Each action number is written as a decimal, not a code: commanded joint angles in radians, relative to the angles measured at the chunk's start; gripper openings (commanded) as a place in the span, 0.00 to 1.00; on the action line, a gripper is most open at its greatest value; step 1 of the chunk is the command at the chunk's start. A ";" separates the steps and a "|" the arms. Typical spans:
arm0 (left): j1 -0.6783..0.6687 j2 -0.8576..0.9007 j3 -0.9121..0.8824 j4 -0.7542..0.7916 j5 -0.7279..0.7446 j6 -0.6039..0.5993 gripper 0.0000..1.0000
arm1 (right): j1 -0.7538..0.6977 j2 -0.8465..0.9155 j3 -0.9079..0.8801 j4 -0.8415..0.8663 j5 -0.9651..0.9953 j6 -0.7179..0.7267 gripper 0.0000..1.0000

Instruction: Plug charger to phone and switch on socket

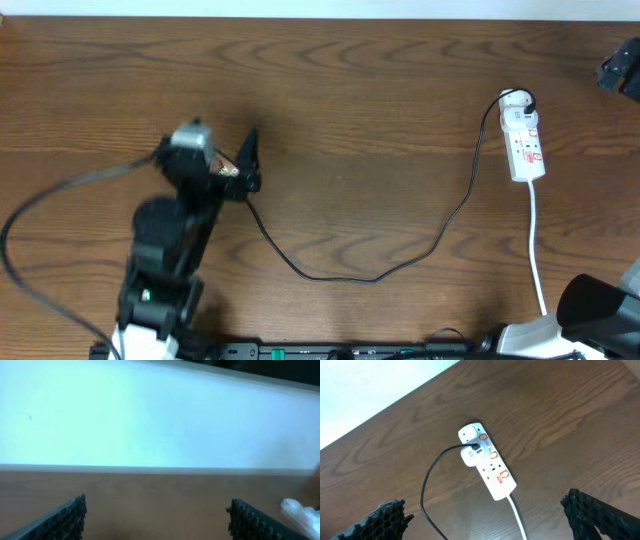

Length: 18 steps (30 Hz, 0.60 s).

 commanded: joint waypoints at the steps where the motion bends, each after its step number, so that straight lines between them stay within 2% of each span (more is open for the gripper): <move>1: 0.051 -0.141 -0.141 0.119 0.004 0.032 0.89 | 0.004 -0.005 0.001 -0.001 0.001 0.015 0.99; 6: 0.138 -0.295 -0.235 0.149 0.080 0.044 0.89 | 0.004 -0.005 0.001 -0.001 0.001 0.015 0.99; 11: 0.222 -0.445 -0.292 0.147 0.217 0.144 0.89 | 0.004 -0.005 0.001 -0.001 0.001 0.015 0.99; 18: 0.264 -0.640 -0.392 0.144 0.230 0.154 0.89 | 0.004 -0.005 0.001 -0.001 0.001 0.015 0.99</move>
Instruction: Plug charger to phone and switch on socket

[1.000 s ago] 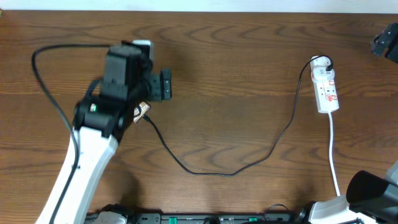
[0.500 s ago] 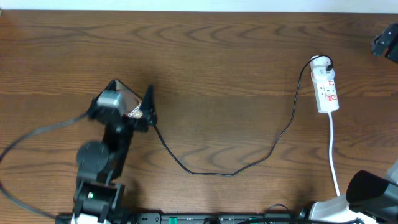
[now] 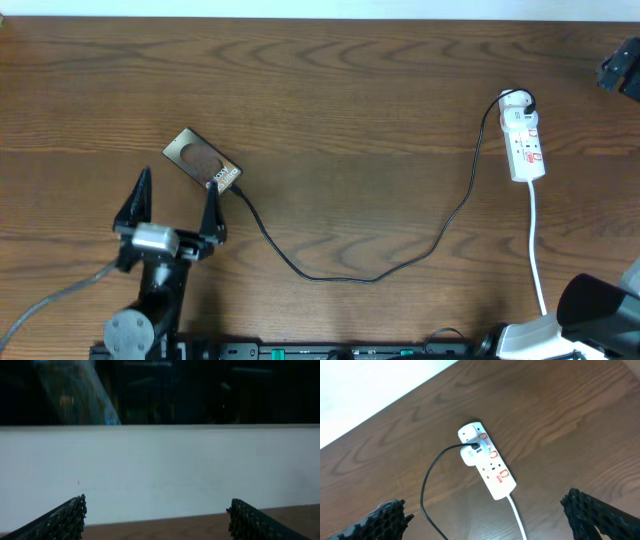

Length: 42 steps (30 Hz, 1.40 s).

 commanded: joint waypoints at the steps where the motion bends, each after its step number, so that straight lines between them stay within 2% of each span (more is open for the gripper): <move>1: 0.008 -0.093 -0.068 0.004 0.027 0.031 0.89 | 0.004 -0.005 0.002 0.000 0.000 0.015 0.99; 5: 0.008 -0.163 -0.146 0.015 0.006 0.005 0.89 | 0.004 -0.005 0.002 0.000 0.000 0.015 0.99; 9: 0.009 -0.163 -0.195 -0.014 -0.109 -0.153 0.89 | 0.004 -0.005 0.002 0.000 0.000 0.015 0.99; 16: 0.009 -0.163 -0.195 -0.193 -0.237 -0.274 0.89 | 0.004 -0.005 0.002 0.000 0.000 0.015 0.99; 20: 0.009 -0.163 -0.195 -0.351 -0.304 -0.376 0.89 | 0.004 -0.005 0.002 0.000 0.000 0.015 0.99; 23: 0.009 -0.163 -0.195 -0.470 -0.336 -0.409 0.89 | 0.004 -0.005 0.002 0.000 0.000 0.015 0.99; 30: 0.009 -0.163 -0.195 -0.465 -0.314 -0.315 0.89 | 0.004 -0.005 0.002 0.000 0.000 0.015 0.99; 33: 0.009 -0.163 -0.195 -0.469 -0.246 -0.169 0.89 | 0.004 -0.005 0.002 0.000 0.000 0.015 0.99; 35: 0.009 -0.163 -0.194 -0.469 -0.237 -0.122 0.89 | 0.004 -0.005 0.002 0.000 0.000 0.015 0.99; 39: 0.009 -0.163 -0.194 -0.469 -0.237 -0.111 0.89 | 0.004 -0.005 0.002 0.000 0.000 0.015 0.99; 42: 0.009 -0.163 -0.194 -0.467 -0.238 -0.157 0.89 | 0.004 -0.005 0.002 0.000 0.000 0.015 0.99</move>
